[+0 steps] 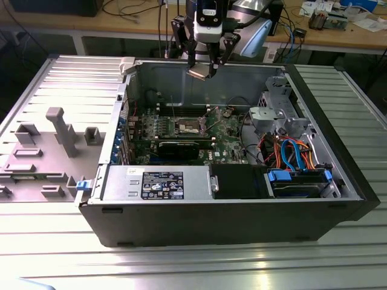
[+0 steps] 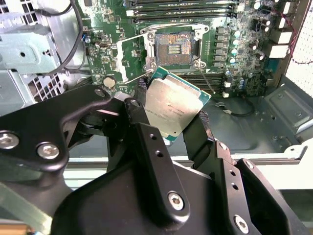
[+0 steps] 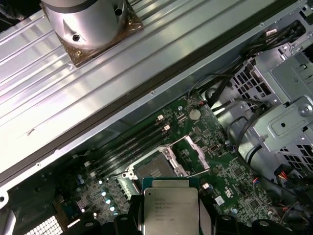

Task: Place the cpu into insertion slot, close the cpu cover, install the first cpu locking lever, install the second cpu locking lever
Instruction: 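Place the cpu into insertion slot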

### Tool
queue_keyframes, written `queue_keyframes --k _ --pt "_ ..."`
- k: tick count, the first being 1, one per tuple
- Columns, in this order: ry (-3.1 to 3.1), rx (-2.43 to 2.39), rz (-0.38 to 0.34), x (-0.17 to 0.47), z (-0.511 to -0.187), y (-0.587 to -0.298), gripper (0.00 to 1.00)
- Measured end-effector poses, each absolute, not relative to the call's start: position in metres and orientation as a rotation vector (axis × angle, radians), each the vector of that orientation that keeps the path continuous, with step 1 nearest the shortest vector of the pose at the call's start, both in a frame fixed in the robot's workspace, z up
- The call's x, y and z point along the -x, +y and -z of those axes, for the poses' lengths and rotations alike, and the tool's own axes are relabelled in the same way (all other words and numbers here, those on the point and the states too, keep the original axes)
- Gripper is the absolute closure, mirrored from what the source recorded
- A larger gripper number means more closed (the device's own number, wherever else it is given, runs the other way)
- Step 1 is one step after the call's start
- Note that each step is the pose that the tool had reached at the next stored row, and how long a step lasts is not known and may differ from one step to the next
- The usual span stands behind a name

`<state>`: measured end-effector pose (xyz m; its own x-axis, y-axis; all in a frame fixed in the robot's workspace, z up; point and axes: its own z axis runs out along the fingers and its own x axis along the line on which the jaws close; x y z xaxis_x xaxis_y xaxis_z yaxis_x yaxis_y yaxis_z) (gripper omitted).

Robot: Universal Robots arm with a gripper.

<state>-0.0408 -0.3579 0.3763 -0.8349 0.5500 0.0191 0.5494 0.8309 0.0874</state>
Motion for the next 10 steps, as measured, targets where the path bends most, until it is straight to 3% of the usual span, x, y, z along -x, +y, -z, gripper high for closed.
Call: queue_keyframes --k 10 --pt "2.978 -0.963 -0.140 0.0425 -0.3736 -0.3579 0.45"
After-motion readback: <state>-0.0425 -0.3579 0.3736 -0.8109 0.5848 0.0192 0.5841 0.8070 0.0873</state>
